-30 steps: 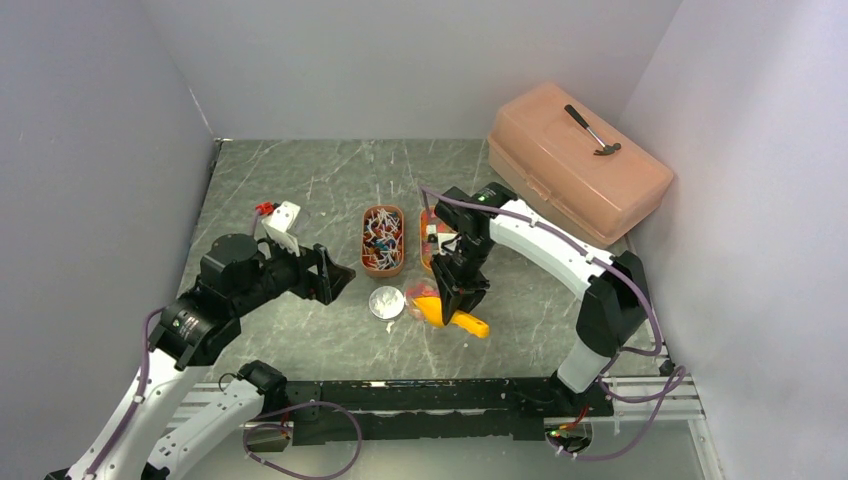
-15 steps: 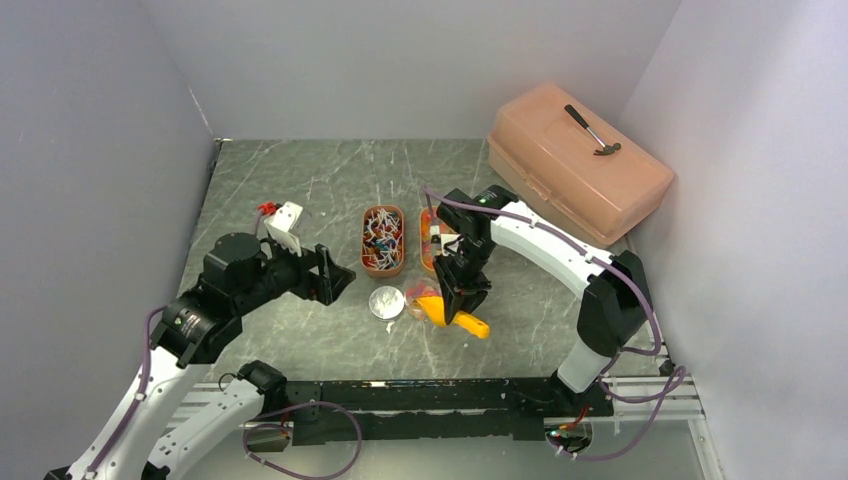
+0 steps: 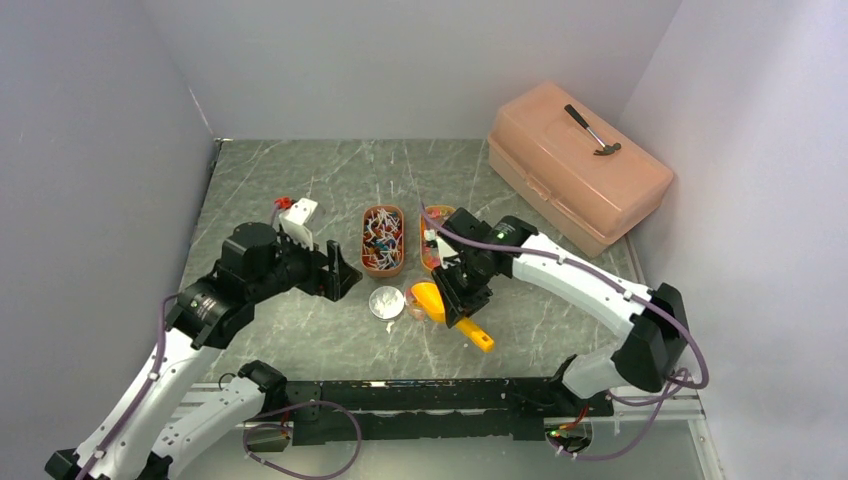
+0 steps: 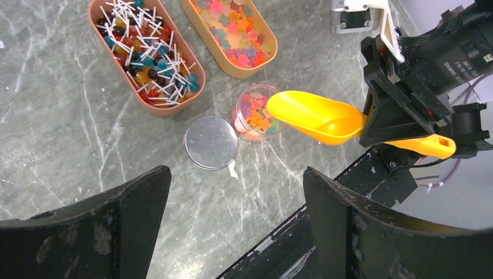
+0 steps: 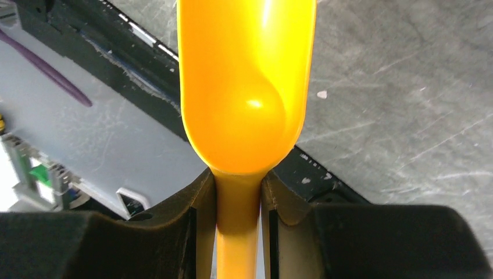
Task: Pack the candies
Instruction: Place the fake candies in the packing bottle, then adjust the spatula.
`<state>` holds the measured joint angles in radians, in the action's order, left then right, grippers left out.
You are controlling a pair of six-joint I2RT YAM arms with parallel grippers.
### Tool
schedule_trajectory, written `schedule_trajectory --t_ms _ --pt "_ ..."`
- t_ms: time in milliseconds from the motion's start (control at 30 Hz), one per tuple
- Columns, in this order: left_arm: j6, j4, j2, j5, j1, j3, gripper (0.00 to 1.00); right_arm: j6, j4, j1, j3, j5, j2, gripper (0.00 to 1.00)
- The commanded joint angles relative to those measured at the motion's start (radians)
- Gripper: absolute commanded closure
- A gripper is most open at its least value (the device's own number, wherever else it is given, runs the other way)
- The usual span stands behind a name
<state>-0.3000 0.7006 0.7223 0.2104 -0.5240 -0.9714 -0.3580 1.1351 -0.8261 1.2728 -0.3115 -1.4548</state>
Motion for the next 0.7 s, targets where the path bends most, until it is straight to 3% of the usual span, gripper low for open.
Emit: schedule_trajectory --t_ms 0,233,667 --pt "0.011 -0.027 0.023 0.050 0.004 -0.007 0.10 0.047 -0.201 -0.039 -0.079 0.083 0.089 1.00" --pt "0.014 -0.036 0.087 0.118 0.004 -0.004 0.10 0.126 -0.381 -0.174 -0.167 0.182 0.206 1.00" --pt "0.014 -0.040 0.158 0.175 0.003 -0.006 0.10 0.267 -0.560 -0.298 -0.243 0.241 0.371 1.00"
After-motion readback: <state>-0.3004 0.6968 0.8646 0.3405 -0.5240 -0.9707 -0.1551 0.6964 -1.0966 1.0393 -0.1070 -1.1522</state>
